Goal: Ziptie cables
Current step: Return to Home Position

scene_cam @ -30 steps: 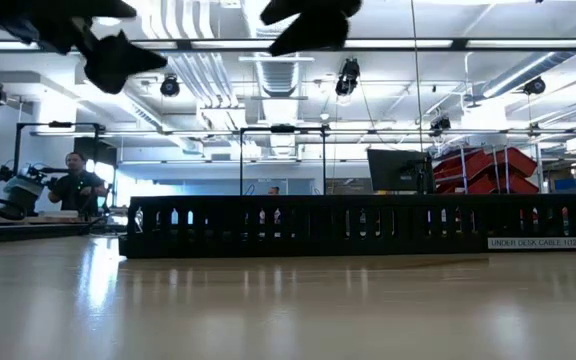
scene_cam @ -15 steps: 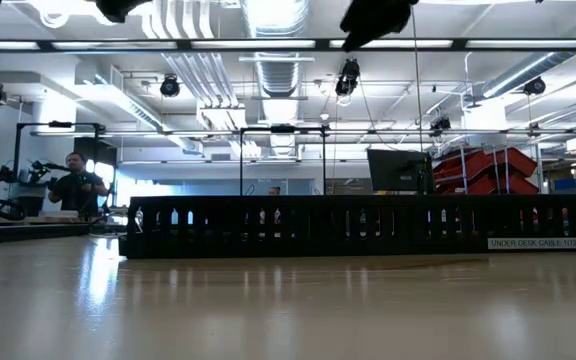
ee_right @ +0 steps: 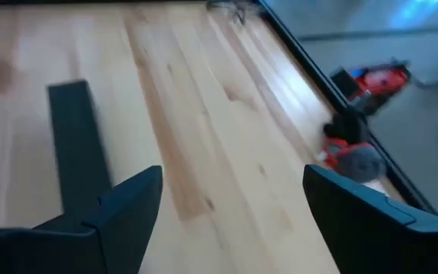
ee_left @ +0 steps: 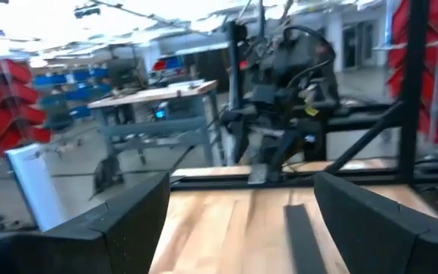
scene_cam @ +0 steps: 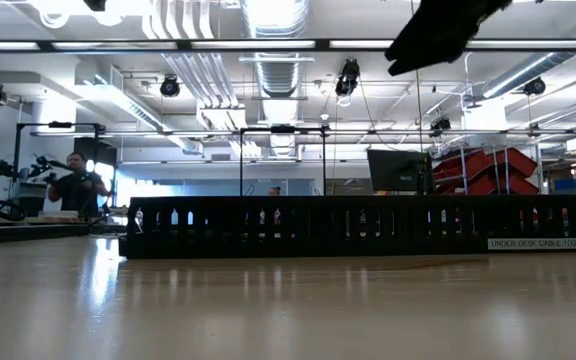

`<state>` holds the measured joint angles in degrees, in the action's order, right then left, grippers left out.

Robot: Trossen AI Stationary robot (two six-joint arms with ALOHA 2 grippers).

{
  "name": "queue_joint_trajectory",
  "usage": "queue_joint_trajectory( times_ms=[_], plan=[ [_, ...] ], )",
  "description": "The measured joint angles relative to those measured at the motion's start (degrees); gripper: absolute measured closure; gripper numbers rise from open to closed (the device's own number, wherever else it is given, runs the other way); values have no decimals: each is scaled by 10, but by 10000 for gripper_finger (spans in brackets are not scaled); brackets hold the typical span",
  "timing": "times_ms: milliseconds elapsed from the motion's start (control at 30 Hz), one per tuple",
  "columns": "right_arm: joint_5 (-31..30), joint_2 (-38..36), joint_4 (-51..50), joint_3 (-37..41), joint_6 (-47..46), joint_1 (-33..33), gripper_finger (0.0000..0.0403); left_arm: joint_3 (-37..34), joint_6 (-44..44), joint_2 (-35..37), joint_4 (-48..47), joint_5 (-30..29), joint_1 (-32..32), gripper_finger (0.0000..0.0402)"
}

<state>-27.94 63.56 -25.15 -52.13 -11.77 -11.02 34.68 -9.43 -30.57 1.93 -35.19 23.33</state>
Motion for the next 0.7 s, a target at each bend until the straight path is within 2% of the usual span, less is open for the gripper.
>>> queue_joint_trajectory(
  times_ms=[100, 167, 300, 467, 567, 700],
  plan=[
    [22, -50, 118, 86, 15, -11, 93, -18, 12, 24, -4, 8, 0, 90],
    [57, -78, 185, 136, 28, -14, 93, -35, 21, 42, -6, 8, -1, 90],
    [121, -135, 258, 210, 38, -14, 98, -64, 25, 72, -8, 28, -14, 90],
    [132, -224, 279, 260, 39, -14, 103, -80, 39, 98, -4, 47, -65, 90],
    [137, -281, 282, 278, 56, -14, 102, -89, 58, 102, 0, 105, -111, 90],
    [186, -348, 289, 302, 91, -15, 95, -116, 97, 100, -1, 175, -180, 90]
  ],
)
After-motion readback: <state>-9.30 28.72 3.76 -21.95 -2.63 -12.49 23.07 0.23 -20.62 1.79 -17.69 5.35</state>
